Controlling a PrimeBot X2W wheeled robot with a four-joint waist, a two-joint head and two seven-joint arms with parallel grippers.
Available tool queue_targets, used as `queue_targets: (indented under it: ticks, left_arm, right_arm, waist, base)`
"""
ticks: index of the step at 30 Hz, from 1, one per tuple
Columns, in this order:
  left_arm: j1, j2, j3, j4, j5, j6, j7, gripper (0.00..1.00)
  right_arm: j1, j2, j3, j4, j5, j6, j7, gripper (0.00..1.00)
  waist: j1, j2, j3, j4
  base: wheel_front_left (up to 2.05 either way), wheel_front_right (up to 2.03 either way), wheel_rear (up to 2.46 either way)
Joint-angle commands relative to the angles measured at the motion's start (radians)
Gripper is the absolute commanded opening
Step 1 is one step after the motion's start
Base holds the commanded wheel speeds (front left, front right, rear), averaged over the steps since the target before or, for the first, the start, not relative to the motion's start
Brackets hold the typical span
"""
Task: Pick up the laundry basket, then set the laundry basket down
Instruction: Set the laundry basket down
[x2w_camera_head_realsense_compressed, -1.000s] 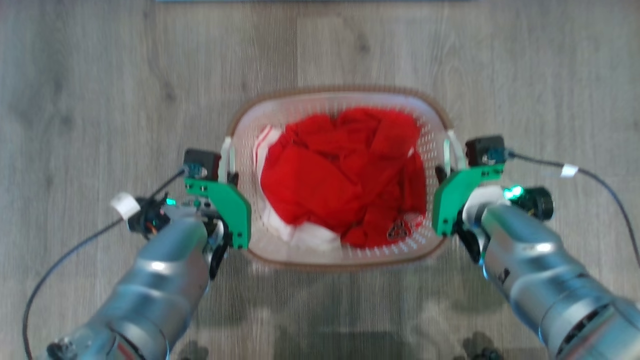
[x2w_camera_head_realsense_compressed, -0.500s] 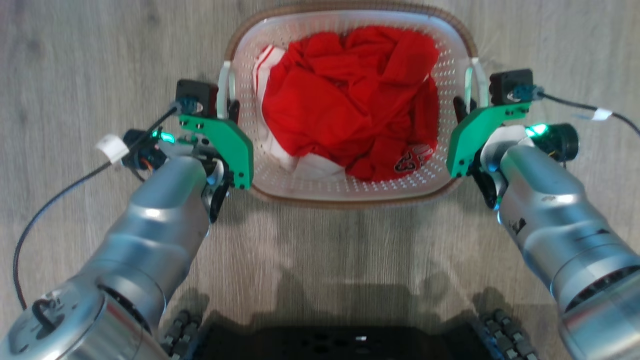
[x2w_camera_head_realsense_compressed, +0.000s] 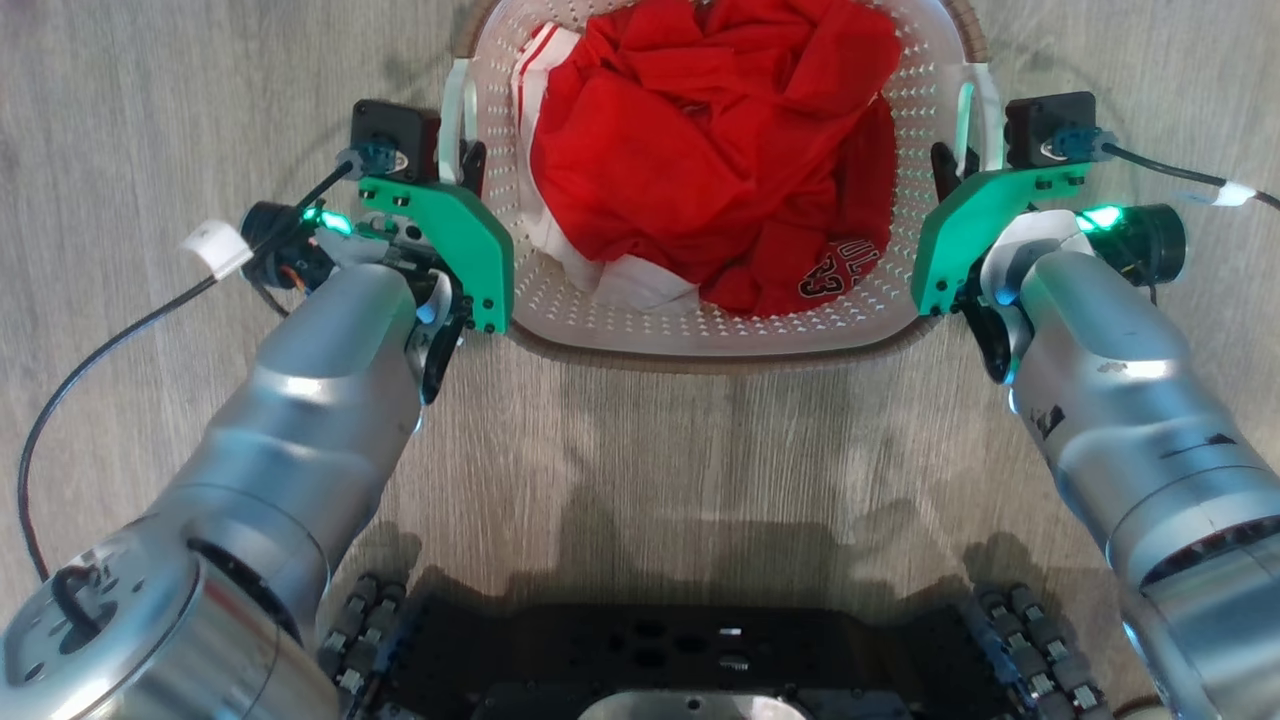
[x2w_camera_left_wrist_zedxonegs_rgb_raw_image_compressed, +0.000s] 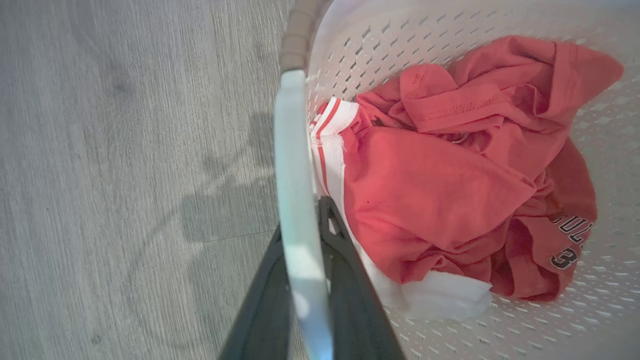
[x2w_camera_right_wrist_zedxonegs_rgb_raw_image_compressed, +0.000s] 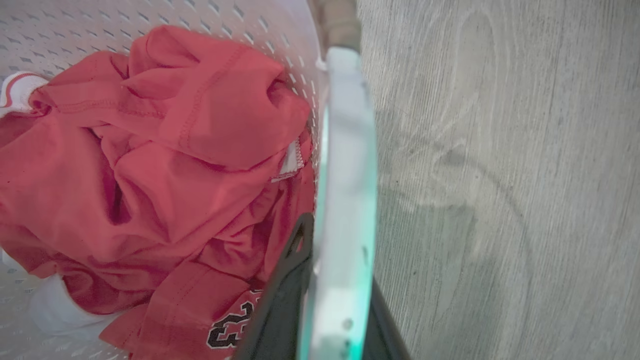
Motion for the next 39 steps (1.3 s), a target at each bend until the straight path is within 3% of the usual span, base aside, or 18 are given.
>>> queue_targets:
  ticks: [1,11,13,14,15,17,18,19,22,23,31,39]
  left_arm:
    - [-0.008,0.029,0.000,-0.003,0.009,0.004,-0.009,0.00]
    - [-0.010,0.029,-0.019,-0.017,-0.004,0.005,-0.009,0.00]
    - [-0.008,0.029,-0.022,-0.018,-0.010,0.010,-0.009,0.00]
    - [-0.007,0.029,-0.023,-0.019,-0.013,0.012,-0.009,0.20]
    - [-0.005,0.029,-0.024,-0.019,-0.017,0.015,-0.009,0.31]
    - [-0.002,0.029,-0.025,-0.019,-0.027,0.018,-0.008,0.44]
    - [-0.002,0.029,-0.025,-0.019,-0.027,0.018,-0.008,0.44]
    - [0.000,0.029,-0.026,-0.020,-0.032,0.019,-0.005,0.57]
    - [0.003,0.029,-0.030,-0.022,-0.045,0.023,-0.004,1.00]
    - [0.003,0.029,-0.031,-0.022,-0.049,0.025,-0.004,1.00]
    - [-0.003,0.029,-0.024,-0.025,-0.055,0.045,-0.009,1.00]
    - [0.002,0.054,0.086,-0.119,0.028,0.086,-0.009,1.00]
  right_arm:
    - [0.026,0.012,-0.008,-0.007,-0.035,0.002,-0.012,0.00]
    - [0.034,0.016,-0.121,-0.007,-0.151,0.002,-0.009,0.00]
    - [0.035,0.016,-0.123,-0.007,-0.155,0.002,-0.009,0.22]
    - [0.035,0.016,-0.123,-0.007,-0.156,0.002,-0.010,0.33]
    - [0.035,0.016,-0.122,-0.007,-0.156,0.002,-0.009,0.39]
    - [0.035,0.016,-0.120,-0.007,-0.155,0.002,-0.009,0.47]
    - [0.035,0.016,-0.120,-0.007,-0.155,0.002,-0.009,0.47]
    - [0.035,0.016,-0.118,-0.007,-0.154,0.002,-0.009,0.53]
    - [0.033,0.016,-0.117,-0.007,-0.153,0.002,-0.011,0.96]
    - [0.033,0.016,-0.117,-0.007,-0.153,0.002,-0.012,1.00]
    - [0.027,0.016,-0.107,-0.012,-0.147,0.002,-0.037,1.00]
    - [0.018,0.016,-0.119,-0.042,-0.172,0.002,-0.054,1.00]
  waist:
    - [-0.0001,0.0000,0.006,0.002]
    - [-0.0001,0.0000,0.013,0.014]
    - [-0.0001,0.0000,0.011,0.016]
    - [-0.0001,0.0000,0.010,0.017]
    - [-0.0001,0.0000,0.009,0.017]
    - [-0.0001,0.0000,0.007,0.018]
    - [-0.0001,0.0000,0.007,0.018]
    - [-0.0001,0.0000,0.006,0.018]
    - [-0.0001,0.0000,0.003,0.018]
    - [-0.0001,0.0000,0.002,0.018]
    - [-0.0001,0.0000,-0.027,0.016]
    - [-0.0001,0.0000,-0.081,0.005]
  base:
    - [0.00,0.00,0.00]
    - [0.00,0.00,0.00]
    - [0.00,0.00,0.00]
    - [0.00,0.00,0.00]
    - [0.00,0.00,0.00]
    - [0.00,0.00,0.00]
    - [0.00,0.00,0.00]
    - [0.00,0.00,0.00]
    - [0.00,0.00,0.00]
    - [0.00,0.00,0.00]
    - [0.00,0.00,0.00]
    - [0.00,0.00,0.00]
